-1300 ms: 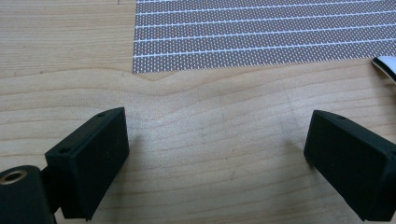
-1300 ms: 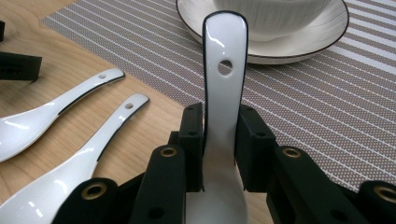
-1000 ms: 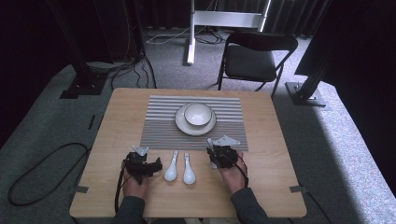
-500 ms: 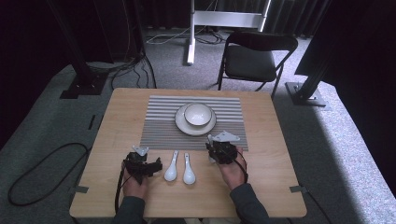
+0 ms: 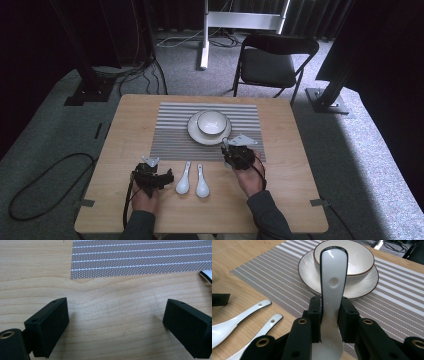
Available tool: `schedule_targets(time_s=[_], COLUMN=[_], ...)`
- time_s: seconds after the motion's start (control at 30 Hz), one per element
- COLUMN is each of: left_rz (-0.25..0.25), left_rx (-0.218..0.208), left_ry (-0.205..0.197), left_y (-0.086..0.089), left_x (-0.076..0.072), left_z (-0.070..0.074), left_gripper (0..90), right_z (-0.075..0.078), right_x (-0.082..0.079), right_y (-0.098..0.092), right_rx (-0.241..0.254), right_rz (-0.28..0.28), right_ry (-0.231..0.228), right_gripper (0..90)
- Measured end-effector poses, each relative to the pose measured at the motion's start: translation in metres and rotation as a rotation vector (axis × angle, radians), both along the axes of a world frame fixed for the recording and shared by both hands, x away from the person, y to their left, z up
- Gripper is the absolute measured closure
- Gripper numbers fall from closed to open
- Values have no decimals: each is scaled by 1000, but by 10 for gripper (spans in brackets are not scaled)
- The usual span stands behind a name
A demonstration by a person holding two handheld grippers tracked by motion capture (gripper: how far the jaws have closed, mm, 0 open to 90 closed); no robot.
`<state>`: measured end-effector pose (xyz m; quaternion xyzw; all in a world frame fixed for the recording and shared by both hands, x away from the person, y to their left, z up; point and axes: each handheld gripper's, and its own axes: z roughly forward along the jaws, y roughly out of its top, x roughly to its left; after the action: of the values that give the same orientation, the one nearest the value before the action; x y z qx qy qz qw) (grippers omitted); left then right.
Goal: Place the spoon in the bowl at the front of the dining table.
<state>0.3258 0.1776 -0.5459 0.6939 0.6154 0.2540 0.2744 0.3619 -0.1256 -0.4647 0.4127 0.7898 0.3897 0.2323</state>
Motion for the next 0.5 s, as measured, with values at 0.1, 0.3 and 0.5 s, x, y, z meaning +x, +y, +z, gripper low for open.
schedule_targets(time_s=[0.1,0.3,0.5], left_rz=[0,0,1], left_rx=[-1,1,1], left_ry=[0,-1,0], left_y=[0,0,0], left_x=[0,0,0], left_z=[0,0,0], left_gripper=[69,69,69], right_z=[1,4,7], right_x=[1,6,12], right_y=[-1,-2,-2], right_rx=[2,-1,-2], right_rz=[-2,-7,-9], right_ry=[1,-6,-14], right_gripper=[743,743,743])
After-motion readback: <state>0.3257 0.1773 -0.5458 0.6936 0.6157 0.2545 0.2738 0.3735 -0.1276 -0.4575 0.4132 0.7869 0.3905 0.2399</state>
